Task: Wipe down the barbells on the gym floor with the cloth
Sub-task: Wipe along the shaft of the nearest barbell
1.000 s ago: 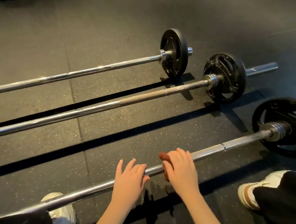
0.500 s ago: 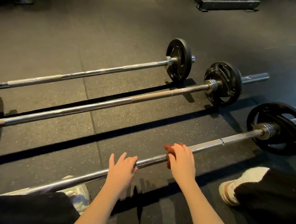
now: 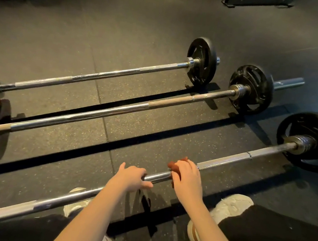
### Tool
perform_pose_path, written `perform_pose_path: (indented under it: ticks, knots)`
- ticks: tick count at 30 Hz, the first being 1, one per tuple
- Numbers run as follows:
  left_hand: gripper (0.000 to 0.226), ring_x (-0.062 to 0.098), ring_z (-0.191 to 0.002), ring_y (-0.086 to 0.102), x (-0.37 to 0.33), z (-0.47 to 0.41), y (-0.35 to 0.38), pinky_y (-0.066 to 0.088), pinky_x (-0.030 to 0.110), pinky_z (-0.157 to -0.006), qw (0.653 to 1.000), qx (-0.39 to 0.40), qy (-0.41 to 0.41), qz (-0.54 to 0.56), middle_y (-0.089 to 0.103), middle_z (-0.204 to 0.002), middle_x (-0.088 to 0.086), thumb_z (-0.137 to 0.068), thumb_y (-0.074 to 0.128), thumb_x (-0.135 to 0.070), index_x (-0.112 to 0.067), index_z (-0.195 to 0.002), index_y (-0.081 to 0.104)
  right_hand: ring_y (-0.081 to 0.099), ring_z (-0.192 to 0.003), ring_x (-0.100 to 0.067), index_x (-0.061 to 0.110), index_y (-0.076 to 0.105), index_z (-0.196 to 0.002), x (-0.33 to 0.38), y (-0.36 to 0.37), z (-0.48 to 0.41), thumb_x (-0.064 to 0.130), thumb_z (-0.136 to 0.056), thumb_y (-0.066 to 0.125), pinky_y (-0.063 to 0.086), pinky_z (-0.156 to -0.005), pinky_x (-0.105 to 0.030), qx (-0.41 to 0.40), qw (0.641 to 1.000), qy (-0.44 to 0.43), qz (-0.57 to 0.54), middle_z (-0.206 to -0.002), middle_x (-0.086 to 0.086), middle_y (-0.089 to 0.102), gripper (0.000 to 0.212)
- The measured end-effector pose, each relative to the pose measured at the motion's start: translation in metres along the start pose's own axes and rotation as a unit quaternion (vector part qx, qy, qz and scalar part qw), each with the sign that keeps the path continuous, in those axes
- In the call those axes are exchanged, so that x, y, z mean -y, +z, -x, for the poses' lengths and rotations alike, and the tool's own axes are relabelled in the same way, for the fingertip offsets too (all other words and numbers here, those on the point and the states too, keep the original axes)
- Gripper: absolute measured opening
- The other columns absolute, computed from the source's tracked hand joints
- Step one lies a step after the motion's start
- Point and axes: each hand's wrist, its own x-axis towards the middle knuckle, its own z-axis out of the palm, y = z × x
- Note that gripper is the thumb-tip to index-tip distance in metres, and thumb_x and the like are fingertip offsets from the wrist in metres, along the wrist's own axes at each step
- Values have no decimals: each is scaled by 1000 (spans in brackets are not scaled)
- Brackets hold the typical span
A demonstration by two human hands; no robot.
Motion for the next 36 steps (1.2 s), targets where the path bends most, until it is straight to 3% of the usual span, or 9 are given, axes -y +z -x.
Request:
perform_pose_path:
  ticks: [4,8,13,16,20,22,25,31,36]
  knots:
    - [57,21,-114,54,-4,-15,0,13,52,-114,999,46,-19,-22,62,-114,-3,-81,57,-66,-20,-113,56,42,-122,-12,27,61,-113,-9,-19,-9,31,-96,55,33,-108,-33,39,998,-28,51,-118,11,57,18]
    - [40,20,-97,59,-12,-15,6,27,46,-111,999,-1,-31,-29,60,-90,-3,-82,62,-51,-15,-101,64,38,-129,-9,31,62,-115,-3,-6,1,24,-96,55,35,-112,-39,-1,1000,0,-12,-118,16,56,21]
    - [18,17,-85,62,-20,-2,16,-3,43,-118,987,-114,-45,-106,56,-66,-5,-84,51,-29,-19,-72,59,38,-127,-9,31,62,-117,-8,-18,-4,28,-97,53,34,-110,-37,30,997,-55,44,-117,15,56,23]
    - [17,18,-85,58,-25,6,31,-14,44,-117,966,-210,-60,-140,41,-59,-6,-86,44,-15,-18,-69,50,39,-129,-12,31,61,-115,-29,-22,-10,32,-96,49,36,-109,-37,-3,999,9,38,-120,13,56,23]
    - [10,20,-100,55,-26,10,39,-7,49,-118,964,-226,-82,-116,59,-83,-2,-90,45,-16,-19,-81,48,24,-144,-14,30,58,-119,2,10,9,32,-95,45,35,-114,-43,-51,993,90,-53,-139,9,48,27]
    - [9,20,-115,51,-25,9,39,-4,51,-118,967,-226,-74,-95,63,-104,-2,-91,50,-25,-20,-95,55,25,-141,-10,30,58,-121,17,18,16,29,-96,49,31,-115,-36,10,1000,2,-19,-135,13,50,26]
    - [46,22,-141,28,-19,8,40,-4,52,-116,973,-204,-63,-87,51,-135,-1,-93,50,-48,-19,-127,48,39,-129,-10,32,59,-118,-1,-6,1,31,-95,52,36,-109,-35,36,995,-77,53,-121,16,54,25]
    - [47,18,-148,11,-7,27,45,-5,49,-116,975,-215,-37,-30,42,-145,-6,-100,32,-51,-23,-137,41,26,-144,-20,29,57,-125,3,11,6,28,-96,52,41,-109,-49,-48,990,131,-25,-147,3,41,30]
    - [42,19,-148,9,-10,35,45,-6,51,-116,975,-218,-49,-22,42,-146,-7,-103,31,-41,-23,-141,36,40,-128,-12,33,60,-117,17,9,7,36,-95,51,37,-108,-35,39,996,-54,57,-123,14,53,24]
